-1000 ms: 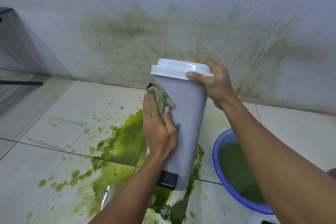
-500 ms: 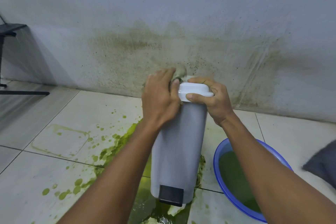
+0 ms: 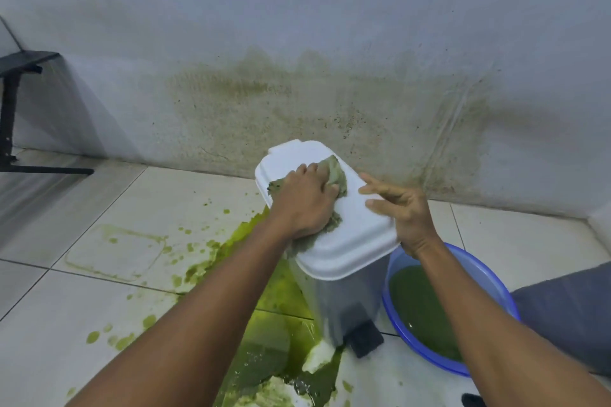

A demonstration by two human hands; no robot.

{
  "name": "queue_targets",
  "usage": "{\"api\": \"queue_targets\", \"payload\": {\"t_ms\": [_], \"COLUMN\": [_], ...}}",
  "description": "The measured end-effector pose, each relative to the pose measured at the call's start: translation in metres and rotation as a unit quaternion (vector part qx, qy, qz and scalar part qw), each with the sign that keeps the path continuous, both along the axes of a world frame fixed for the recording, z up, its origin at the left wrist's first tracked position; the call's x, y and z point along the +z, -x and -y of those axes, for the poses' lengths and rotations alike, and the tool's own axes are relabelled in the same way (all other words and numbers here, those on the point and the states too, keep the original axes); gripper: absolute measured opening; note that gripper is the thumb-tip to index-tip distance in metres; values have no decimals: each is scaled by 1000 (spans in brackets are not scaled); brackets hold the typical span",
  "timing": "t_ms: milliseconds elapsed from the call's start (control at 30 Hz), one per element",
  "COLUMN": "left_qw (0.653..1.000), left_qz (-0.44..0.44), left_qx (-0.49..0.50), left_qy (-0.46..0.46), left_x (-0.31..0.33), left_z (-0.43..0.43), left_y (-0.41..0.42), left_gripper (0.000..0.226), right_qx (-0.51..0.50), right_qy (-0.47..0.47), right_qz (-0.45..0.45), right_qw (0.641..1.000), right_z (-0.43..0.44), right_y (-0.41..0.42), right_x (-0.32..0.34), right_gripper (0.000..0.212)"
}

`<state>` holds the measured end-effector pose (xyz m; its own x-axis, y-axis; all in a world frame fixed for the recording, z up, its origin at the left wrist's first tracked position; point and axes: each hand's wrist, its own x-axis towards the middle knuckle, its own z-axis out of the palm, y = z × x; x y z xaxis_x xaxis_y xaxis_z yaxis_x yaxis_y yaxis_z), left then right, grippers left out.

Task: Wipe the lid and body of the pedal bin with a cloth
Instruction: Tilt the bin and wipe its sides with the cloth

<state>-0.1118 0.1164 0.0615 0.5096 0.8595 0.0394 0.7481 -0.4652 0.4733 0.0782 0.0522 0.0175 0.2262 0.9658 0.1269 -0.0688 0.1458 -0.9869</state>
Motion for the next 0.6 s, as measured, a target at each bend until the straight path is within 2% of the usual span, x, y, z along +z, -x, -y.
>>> {"api": "queue_targets", "payload": {"t_ms": [100, 200, 267, 300, 367, 433, 467, 533, 600], "left_qw": [997, 996, 997, 997, 998, 999, 999, 999, 1000], "left_qz": [-78, -78, -78, -76, -65, -48, -40, -31, -22], "left_qx": [-23, -18, -20, -15, -2, 8, 11, 11, 11], "left_qy": [-8, -25, -18, -14, -9, -2, 3, 7, 5], "left_x": [-17, -20, -20, -19, -19, -19, -19, -19, -21], "left_z": [18, 16, 4, -4, -18, -26, -29, -31, -31], "left_y": [-11, -10, -8, -6, -1, 4, 7, 11, 16], "left_gripper": [58, 60, 60, 60, 60, 59, 59, 58, 58], "right_qx": [-11, -47, -103, -111, -90, -65, -64, -74, -72], "right_qy": [18, 37, 89, 117, 132, 150, 172, 210, 202], "right_qz": [20, 171, 321, 401, 528, 576, 594, 635, 660], "right_qw": [1000, 983, 937, 902, 834, 801, 783, 740, 720], "right_z": [13, 8, 10, 15, 27, 32, 31, 25, 22], "right_y": [0, 7, 25, 41, 84, 120, 129, 133, 128], "right_x": [-10, -1, 10, 15, 18, 14, 11, 10, 11], "right_gripper": [40, 43, 31, 37, 79, 119, 130, 131, 125]}}
